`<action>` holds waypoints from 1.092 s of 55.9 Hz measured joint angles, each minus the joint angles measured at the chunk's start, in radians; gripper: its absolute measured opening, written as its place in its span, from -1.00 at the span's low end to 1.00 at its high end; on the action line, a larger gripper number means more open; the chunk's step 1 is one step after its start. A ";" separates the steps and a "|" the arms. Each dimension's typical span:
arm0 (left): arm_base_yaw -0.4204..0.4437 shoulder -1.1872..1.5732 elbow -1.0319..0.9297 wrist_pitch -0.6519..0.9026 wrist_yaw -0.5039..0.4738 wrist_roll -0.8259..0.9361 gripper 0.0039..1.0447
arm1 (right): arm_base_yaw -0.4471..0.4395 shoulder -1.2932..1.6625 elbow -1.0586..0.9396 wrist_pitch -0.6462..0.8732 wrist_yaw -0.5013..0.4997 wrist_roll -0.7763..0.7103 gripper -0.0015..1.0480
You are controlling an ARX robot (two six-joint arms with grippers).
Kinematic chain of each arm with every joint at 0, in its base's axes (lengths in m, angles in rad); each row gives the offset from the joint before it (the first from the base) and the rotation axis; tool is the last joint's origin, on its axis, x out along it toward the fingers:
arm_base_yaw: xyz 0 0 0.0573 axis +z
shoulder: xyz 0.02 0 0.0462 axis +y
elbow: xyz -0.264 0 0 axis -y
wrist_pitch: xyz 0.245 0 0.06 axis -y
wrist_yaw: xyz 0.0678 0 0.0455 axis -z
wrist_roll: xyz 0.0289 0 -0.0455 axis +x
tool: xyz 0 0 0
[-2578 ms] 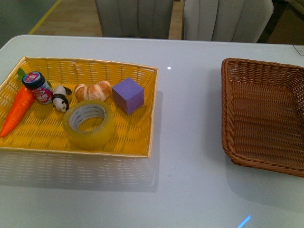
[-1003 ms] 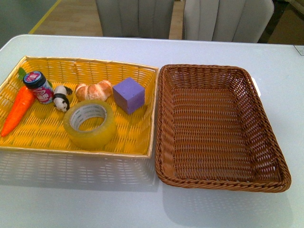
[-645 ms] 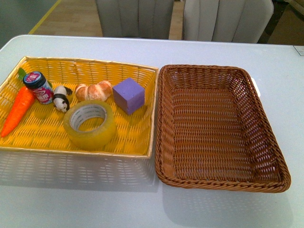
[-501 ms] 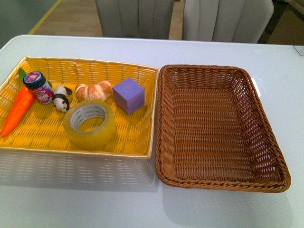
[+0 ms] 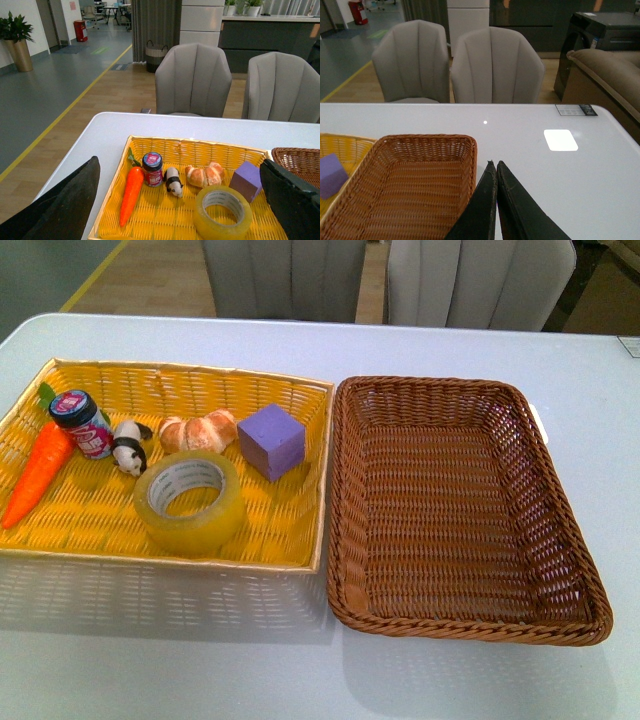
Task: Move tape to another basket
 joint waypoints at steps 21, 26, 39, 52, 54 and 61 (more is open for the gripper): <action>0.000 0.000 0.000 0.000 0.000 0.000 0.83 | 0.000 -0.239 -0.001 -0.216 0.000 0.000 -0.96; 0.000 0.000 0.000 0.000 0.000 0.000 0.83 | 0.000 -0.290 -0.001 -0.264 0.000 0.000 -0.96; 0.000 0.000 0.000 0.000 0.000 0.000 0.83 | 0.000 -0.397 -0.001 -0.367 0.000 0.000 -0.96; 0.000 0.000 0.000 0.000 0.000 0.000 0.83 | 0.000 -0.490 -0.001 -0.459 0.000 0.000 -0.96; 0.000 0.000 0.000 0.000 0.000 0.000 0.83 | 0.000 -0.505 -0.001 -0.474 0.000 0.000 -0.96; 0.000 0.000 0.000 0.000 0.000 0.000 0.83 | 0.000 -0.541 -0.001 -0.511 0.000 0.000 -0.96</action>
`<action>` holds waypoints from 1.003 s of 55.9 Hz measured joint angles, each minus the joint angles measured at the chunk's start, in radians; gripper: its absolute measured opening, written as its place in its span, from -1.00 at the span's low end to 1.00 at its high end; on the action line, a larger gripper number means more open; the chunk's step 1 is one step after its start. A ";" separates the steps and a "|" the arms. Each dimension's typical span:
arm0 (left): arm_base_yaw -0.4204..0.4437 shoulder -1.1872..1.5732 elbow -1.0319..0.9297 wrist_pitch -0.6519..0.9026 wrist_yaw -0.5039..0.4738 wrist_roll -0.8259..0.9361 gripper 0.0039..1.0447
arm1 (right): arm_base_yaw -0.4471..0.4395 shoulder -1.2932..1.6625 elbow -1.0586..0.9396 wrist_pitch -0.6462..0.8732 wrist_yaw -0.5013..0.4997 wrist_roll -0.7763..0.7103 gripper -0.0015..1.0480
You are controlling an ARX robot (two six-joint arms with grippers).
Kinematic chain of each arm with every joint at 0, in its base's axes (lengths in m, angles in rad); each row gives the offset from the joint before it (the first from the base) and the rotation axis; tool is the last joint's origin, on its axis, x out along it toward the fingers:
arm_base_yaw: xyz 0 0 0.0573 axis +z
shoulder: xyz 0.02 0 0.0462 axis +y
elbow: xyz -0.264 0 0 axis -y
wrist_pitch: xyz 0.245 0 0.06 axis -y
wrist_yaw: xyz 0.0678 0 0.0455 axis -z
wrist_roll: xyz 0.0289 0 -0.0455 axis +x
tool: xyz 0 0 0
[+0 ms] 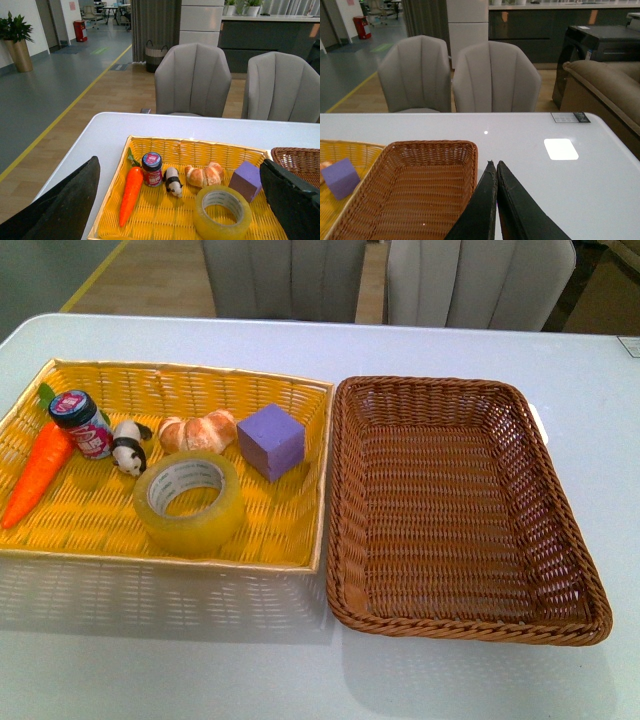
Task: Move tape to another basket
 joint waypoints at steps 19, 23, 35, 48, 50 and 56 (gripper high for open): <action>0.000 0.000 0.000 0.000 0.000 0.000 0.83 | 0.002 -0.191 0.000 -0.197 0.001 0.000 -0.96; 0.000 0.000 0.000 0.000 0.000 0.000 0.83 | 0.002 -0.192 0.000 -0.198 0.000 0.000 -0.96; 0.000 0.000 0.000 0.000 0.000 0.000 0.83 | 0.002 -0.192 0.000 -0.198 0.001 -0.001 -0.25; 0.032 0.254 0.172 -0.356 0.171 -0.077 0.83 | 0.002 -0.193 0.000 -0.198 0.000 -0.001 0.52; 0.032 0.349 0.215 -0.399 0.186 -0.092 0.83 | 0.002 -0.193 0.000 -0.198 0.000 -0.001 0.62; 0.035 0.627 0.304 -0.283 0.200 -0.114 0.83 | 0.002 -0.193 0.000 -0.198 0.000 0.000 0.85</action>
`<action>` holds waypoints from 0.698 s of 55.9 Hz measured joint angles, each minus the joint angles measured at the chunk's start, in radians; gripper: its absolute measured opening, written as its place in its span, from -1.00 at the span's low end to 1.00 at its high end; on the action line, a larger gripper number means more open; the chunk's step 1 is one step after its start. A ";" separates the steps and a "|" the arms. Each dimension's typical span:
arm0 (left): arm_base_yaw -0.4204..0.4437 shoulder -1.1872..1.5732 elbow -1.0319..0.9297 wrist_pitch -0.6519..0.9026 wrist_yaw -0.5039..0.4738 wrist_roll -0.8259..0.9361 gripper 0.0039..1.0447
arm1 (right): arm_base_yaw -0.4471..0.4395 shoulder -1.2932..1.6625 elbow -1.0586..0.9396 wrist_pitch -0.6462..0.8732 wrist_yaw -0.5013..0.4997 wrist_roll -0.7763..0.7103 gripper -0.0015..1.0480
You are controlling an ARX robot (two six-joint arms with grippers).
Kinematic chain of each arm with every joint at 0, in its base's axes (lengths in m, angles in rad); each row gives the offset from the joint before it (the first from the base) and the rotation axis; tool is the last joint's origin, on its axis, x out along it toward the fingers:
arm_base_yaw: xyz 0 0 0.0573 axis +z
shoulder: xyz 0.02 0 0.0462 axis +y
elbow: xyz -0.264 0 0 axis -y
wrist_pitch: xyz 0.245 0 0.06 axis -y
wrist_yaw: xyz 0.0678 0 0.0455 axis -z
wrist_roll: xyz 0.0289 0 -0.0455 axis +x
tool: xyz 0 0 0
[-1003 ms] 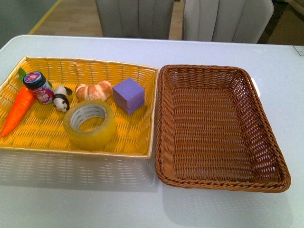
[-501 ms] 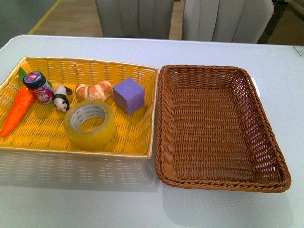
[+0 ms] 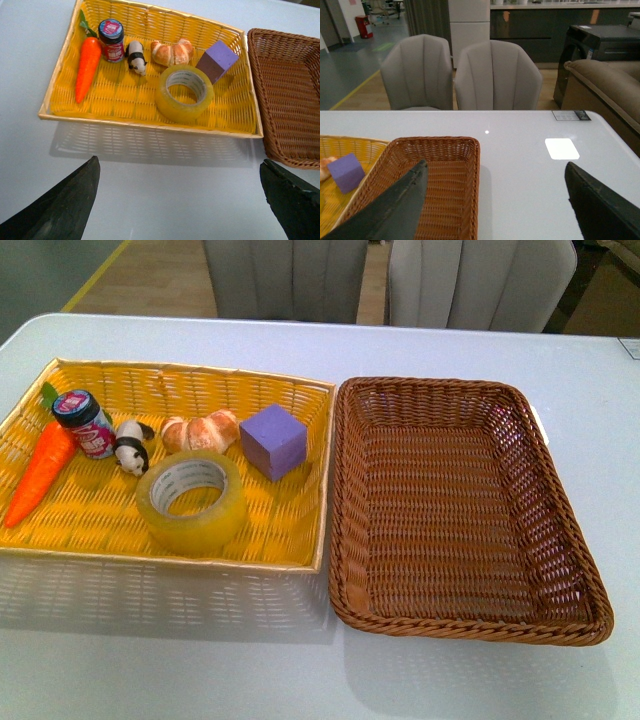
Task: Move tape to another basket
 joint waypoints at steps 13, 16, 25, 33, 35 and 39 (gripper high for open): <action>-0.021 0.626 0.155 0.479 -0.027 -0.011 0.83 | 0.000 0.000 0.000 0.000 0.000 0.000 0.83; -0.031 0.770 0.200 0.558 -0.039 -0.015 0.83 | 0.000 0.000 0.000 0.000 0.000 0.000 0.83; -0.098 1.175 0.348 0.692 -0.077 -0.045 0.83 | 0.000 0.000 0.000 0.000 0.000 0.000 0.83; -0.135 1.342 0.449 0.705 -0.086 -0.064 0.83 | 0.000 0.000 0.000 0.000 0.000 0.000 0.83; -0.140 1.374 0.471 0.705 -0.089 -0.067 0.83 | 0.000 0.000 0.000 0.000 0.000 0.000 0.83; -0.145 1.451 0.526 0.703 -0.089 -0.079 0.83 | 0.000 0.000 0.000 0.000 0.000 0.000 0.83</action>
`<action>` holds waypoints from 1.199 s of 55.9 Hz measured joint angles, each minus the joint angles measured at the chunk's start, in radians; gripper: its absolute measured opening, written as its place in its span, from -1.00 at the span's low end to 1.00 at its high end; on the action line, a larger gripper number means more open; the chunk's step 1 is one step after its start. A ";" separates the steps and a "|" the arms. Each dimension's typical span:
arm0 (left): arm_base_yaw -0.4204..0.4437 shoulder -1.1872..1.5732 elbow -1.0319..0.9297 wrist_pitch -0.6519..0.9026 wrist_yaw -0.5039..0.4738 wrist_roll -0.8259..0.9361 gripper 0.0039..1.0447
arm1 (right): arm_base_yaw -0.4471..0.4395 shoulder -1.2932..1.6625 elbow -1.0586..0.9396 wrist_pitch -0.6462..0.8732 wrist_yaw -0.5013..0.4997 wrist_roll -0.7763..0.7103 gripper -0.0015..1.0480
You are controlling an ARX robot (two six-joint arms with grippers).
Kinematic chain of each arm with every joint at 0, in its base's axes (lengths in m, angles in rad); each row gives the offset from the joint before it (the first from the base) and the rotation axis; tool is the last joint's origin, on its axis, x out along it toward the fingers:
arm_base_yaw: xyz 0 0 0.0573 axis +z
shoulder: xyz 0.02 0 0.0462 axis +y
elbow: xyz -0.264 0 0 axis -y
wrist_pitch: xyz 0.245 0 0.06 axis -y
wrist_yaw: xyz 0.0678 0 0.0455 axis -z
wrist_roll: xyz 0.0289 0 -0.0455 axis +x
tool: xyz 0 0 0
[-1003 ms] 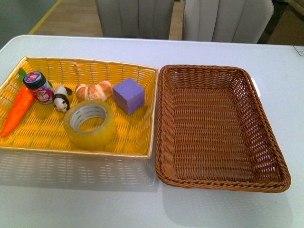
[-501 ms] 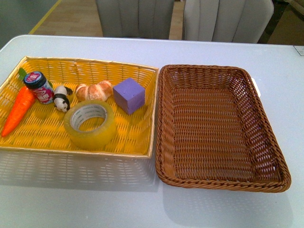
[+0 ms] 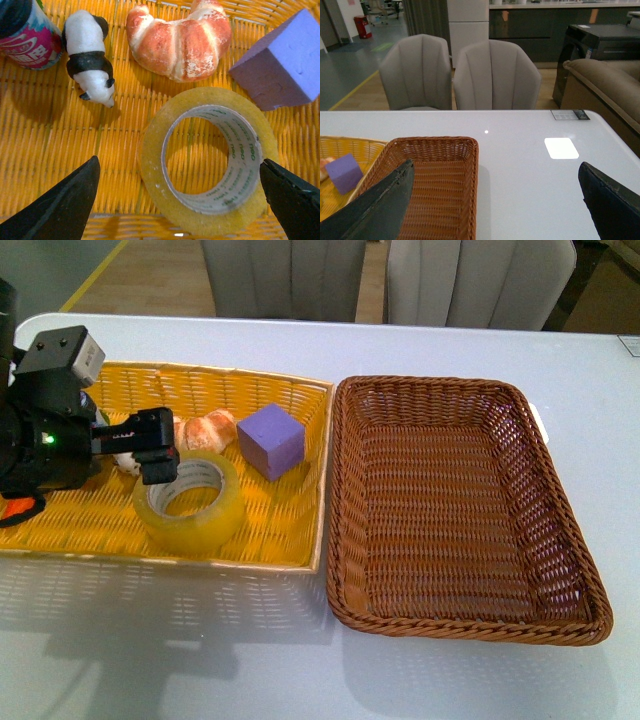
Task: Move tape to another basket
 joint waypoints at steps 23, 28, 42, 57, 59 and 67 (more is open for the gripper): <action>0.016 0.223 0.194 -0.049 -0.009 -0.002 0.83 | 0.000 0.000 0.000 0.000 0.000 0.000 0.83; 0.018 0.251 0.214 -0.053 -0.009 0.001 0.83 | 0.000 0.000 0.000 0.000 0.000 0.000 0.83; 0.019 0.278 0.224 -0.053 -0.017 0.006 0.35 | 0.000 0.000 0.000 0.000 0.000 0.000 0.83; 0.019 0.238 0.198 -0.058 -0.009 0.015 -0.56 | 0.000 0.000 0.000 0.000 0.000 0.000 0.83; 0.019 0.223 0.188 -0.060 -0.017 0.015 -0.63 | 0.000 0.000 0.000 0.000 0.000 0.000 0.83; 0.022 0.123 0.150 -0.064 -0.021 0.025 -0.70 | 0.000 0.000 0.000 0.000 0.000 0.000 0.83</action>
